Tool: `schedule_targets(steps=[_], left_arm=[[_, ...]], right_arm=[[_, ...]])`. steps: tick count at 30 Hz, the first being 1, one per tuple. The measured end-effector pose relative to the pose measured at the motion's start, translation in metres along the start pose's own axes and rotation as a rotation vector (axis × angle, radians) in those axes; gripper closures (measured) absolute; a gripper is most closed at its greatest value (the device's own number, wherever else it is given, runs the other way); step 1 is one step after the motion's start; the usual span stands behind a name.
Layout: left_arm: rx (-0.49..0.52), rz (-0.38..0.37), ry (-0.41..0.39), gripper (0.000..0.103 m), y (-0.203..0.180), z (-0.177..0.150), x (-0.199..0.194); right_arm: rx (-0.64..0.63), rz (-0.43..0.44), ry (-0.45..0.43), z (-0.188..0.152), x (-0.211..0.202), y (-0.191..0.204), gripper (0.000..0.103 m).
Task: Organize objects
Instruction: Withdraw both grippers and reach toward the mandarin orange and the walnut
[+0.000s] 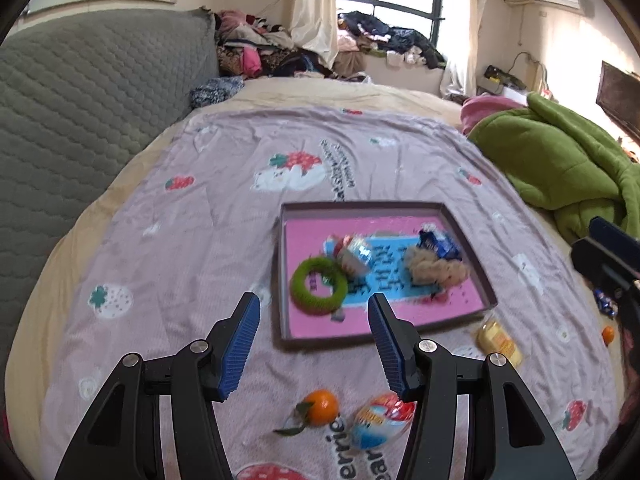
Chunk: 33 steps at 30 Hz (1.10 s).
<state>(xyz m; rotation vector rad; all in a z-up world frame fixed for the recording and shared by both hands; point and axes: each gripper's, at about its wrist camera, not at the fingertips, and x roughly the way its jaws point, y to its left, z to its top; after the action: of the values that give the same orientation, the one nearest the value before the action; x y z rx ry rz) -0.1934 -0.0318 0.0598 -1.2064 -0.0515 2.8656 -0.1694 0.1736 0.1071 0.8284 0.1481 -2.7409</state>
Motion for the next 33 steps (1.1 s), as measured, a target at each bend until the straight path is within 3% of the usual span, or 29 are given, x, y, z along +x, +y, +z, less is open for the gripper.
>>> schedule_targets(steps=[18, 33], left_arm=[[0.003, 0.01, 0.104, 0.045, 0.013, -0.055, 0.021], [0.007, -0.013, 0.166, 0.045, 0.014, -0.082, 0.031]], right_arm=[[-0.008, 0.009, 0.144, -0.061, 0.025, 0.012, 0.043], [-0.015, 0.015, 0.187, -0.075, 0.034, 0.016, 0.043]])
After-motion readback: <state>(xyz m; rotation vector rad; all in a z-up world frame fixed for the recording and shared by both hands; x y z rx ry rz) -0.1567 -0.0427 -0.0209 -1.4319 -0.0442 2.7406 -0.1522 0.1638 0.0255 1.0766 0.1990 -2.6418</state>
